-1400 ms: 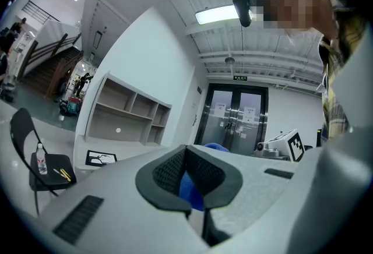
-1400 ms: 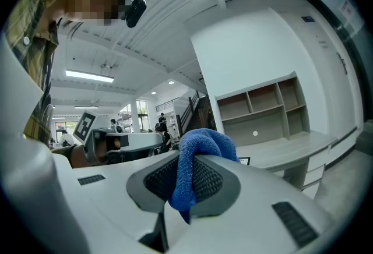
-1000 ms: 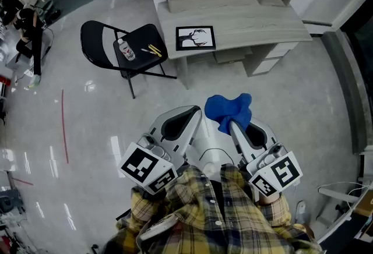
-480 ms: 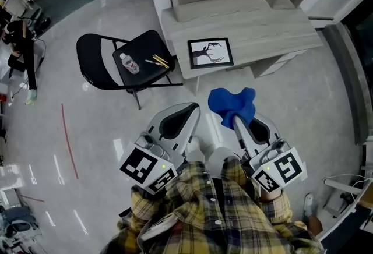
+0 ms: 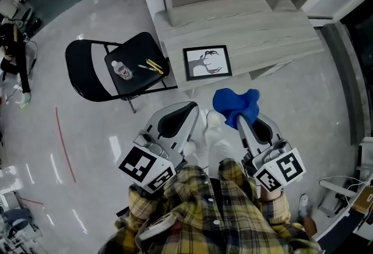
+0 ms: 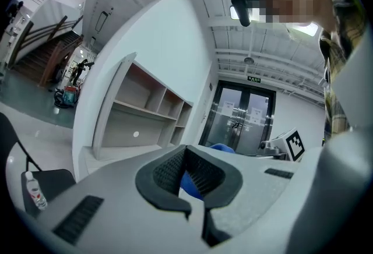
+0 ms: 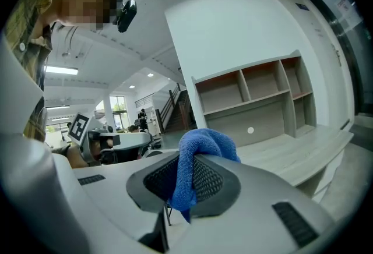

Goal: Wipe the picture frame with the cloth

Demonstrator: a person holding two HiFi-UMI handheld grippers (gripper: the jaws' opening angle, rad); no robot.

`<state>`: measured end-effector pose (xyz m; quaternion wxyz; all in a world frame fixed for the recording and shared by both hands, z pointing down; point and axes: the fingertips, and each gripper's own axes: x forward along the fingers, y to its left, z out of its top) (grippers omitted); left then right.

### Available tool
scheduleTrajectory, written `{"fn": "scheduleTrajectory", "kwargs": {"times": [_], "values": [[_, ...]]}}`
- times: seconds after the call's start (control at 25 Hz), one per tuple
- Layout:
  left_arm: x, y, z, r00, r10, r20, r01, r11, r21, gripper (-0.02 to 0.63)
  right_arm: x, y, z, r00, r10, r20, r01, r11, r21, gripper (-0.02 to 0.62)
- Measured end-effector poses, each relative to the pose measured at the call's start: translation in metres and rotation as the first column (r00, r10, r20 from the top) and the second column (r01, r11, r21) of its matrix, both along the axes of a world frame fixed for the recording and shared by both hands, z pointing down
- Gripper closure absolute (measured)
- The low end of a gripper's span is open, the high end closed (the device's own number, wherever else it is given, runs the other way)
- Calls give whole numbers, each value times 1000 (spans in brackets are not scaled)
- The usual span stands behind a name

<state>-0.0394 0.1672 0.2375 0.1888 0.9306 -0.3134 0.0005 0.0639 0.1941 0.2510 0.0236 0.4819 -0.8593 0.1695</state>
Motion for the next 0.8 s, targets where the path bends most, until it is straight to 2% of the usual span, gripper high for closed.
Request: {"fn": "scheduleTrajectory", "kwargs": {"times": [0.28, 0.48, 0.8], "values": [[33, -73, -4, 999, -52, 1, 52, 998, 22, 601, 27, -79, -5, 997, -80, 8, 79, 996, 31, 543], [62, -124, -12, 993, -119, 7, 118, 992, 36, 601, 61, -137, -15, 990, -142, 8, 141, 988, 55, 543], [74, -178, -7, 979, -200, 36, 199, 980, 29, 601, 88, -194, -7, 979, -202, 16, 202, 979, 39, 542]]}}
